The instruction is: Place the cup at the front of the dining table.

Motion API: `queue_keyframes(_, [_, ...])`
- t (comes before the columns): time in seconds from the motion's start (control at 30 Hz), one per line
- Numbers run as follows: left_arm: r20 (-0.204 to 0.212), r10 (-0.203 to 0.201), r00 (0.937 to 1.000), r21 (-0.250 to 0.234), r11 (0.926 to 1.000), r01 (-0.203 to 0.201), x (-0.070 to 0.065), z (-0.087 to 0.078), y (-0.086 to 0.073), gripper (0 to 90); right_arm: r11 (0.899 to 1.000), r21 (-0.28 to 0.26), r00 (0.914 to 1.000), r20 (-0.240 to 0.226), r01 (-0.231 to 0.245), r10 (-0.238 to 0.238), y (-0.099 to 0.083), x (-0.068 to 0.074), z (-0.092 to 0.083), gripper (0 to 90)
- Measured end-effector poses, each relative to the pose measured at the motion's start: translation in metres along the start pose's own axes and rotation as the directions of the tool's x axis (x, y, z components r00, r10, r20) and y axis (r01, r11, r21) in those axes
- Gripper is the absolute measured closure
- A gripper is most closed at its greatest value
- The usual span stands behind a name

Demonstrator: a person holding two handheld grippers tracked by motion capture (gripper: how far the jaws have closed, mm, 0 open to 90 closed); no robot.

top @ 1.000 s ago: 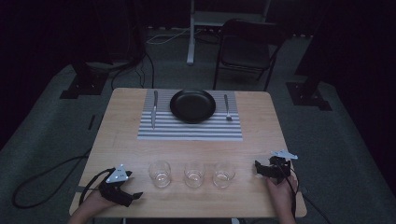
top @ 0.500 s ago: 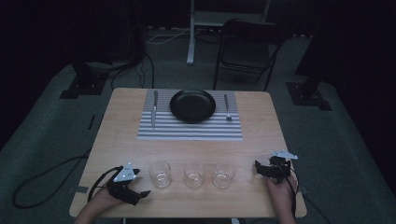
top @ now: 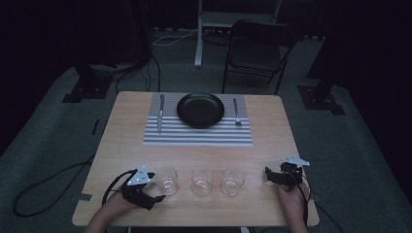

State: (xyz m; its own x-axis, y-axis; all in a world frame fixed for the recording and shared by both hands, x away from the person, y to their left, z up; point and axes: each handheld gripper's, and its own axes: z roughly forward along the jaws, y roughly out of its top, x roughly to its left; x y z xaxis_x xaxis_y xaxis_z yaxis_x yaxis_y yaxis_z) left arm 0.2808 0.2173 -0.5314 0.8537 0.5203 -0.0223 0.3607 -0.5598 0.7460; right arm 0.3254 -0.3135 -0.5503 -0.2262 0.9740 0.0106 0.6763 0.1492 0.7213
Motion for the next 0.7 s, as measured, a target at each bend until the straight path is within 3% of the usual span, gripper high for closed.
queue_keyframes(0.17, [-0.032,-0.002,0.9995,-0.035,0.9994,0.000,-0.001,0.004,0.006,5.1,1.000,0.000,1.0000,0.000,0.000,0.000,0.000,0.000,0.000,11.9])
queue_keyframes(0.27, [-0.023,-0.010,0.9997,-0.068,0.9976,0.008,-0.001,0.005,0.009,5.1,1.000,0.000,1.0000,0.000,0.000,0.000,0.000,0.000,0.000,11.9])
queue_keyframes(0.47, [-0.005,0.016,0.9999,-0.070,0.9974,-0.016,-0.006,0.013,0.012,5.2,1.000,0.000,1.0000,0.000,0.000,0.000,0.000,0.000,0.000,11.9])
queue_keyframes(0.6, [-0.007,0.021,0.9998,-0.102,0.9946,-0.021,-0.009,0.016,0.014,5.2,1.000,0.000,1.0000,0.000,0.000,0.000,0.000,0.000,0.000,11.9])
queue_keyframes(0.67, [0.014,0.023,0.9996,-0.102,0.9945,-0.021,-0.011,0.018,0.016,5.2,1.000,0.000,1.0000,0.000,0.000,0.000,0.000,0.000,0.000,11.9])
queue_keyframes(0.7, [-0.005,0.029,0.9996,-0.099,0.9946,-0.029,-0.012,0.020,0.017,5.2,1.000,0.000,1.0000,0.000,0.000,0.000,0.000,0.000,0.000,11.9])
